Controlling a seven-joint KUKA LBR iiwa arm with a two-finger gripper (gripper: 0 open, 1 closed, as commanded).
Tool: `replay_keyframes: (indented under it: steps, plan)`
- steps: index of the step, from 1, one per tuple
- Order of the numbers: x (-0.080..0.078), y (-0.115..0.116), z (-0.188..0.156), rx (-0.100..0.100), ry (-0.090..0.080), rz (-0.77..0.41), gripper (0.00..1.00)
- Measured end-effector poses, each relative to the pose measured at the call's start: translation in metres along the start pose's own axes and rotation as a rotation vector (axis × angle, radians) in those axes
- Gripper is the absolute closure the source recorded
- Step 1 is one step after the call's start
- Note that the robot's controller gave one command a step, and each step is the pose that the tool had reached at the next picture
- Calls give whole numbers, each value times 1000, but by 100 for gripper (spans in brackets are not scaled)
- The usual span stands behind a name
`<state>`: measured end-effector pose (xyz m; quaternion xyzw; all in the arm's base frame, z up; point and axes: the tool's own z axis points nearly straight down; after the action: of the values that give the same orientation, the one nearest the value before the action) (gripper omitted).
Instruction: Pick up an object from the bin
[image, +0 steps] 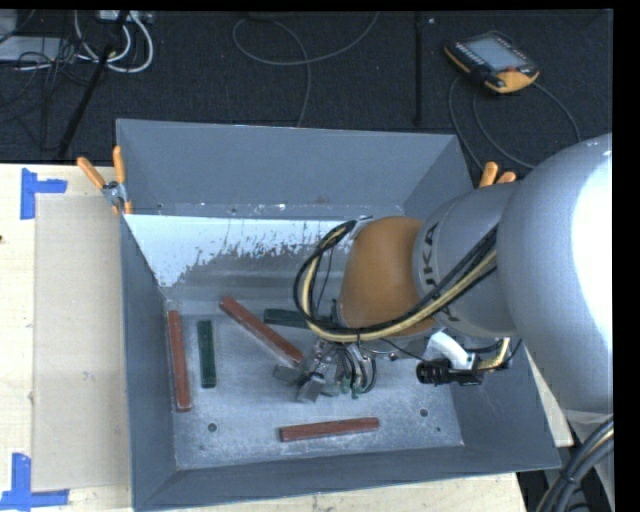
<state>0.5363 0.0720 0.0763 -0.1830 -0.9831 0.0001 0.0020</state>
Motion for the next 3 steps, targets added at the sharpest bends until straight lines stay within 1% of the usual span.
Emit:
replay_keyframes:
  steps: [1,2,3]
  plan:
    - [2,-1,-15,4,6,-1,100]
    - [1,0,-38,1,1,-3,100]
    - [0,0,-52,-1,-2,-3,100]
